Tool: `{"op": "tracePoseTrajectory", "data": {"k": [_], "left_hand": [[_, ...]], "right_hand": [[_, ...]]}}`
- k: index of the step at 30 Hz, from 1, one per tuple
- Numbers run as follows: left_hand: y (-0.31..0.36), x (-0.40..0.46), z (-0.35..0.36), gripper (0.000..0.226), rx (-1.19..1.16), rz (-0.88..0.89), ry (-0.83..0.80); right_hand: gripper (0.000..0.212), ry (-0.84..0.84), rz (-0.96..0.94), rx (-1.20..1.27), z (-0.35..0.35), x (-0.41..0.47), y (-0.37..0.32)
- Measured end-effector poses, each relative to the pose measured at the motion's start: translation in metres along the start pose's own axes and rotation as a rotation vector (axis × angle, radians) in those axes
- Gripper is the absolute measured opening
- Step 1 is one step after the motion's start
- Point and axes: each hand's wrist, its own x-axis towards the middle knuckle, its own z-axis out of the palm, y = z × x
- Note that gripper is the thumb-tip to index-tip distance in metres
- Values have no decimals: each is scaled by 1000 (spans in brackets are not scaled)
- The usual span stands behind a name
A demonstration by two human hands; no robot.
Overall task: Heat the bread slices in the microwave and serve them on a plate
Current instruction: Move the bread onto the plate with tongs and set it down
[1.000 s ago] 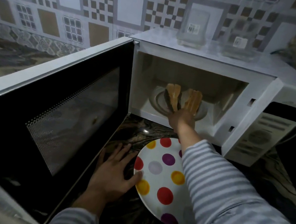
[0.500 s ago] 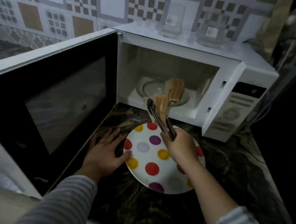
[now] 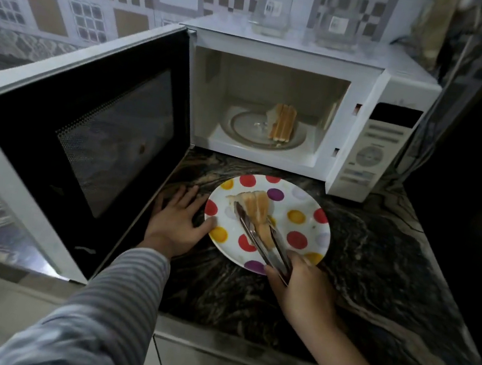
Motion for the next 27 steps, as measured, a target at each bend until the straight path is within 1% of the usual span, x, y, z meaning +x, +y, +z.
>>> {"op": "tracePoseTrajectory", "data": {"k": [3, 8, 11, 14, 17, 19, 21, 24, 27], "left_hand": [[0, 0, 0, 97, 4, 6, 4], [0, -1, -1, 95, -23, 28, 30], [1, -4, -3, 96, -89, 57, 64], [2, -10, -5, 94, -131, 97, 75], [4, -15, -9, 97, -86, 86, -13], [7, -18, -7, 111, -63, 69, -37], [10, -21, -4, 123, -54, 59, -23], [9, -21, 0, 117, -45, 54, 14], [7, -17, 2, 116, -45, 50, 31]], "right_hand": [[39, -14, 15, 2, -1, 1, 1], [45, -60, 44, 112, -13, -4, 6], [35, -58, 43, 178, -33, -4, 4], [36, -52, 52, 213, -51, 9, -3], [43, 8, 54, 224, -65, 38, -10], [46, 28, 66, 196, -71, 67, -15], [51, 23, 111, 182, -73, 100, -21], [44, 7, 185, 156, -73, 147, -33], [39, 15, 281, 236, -66, 189, -42]]}}
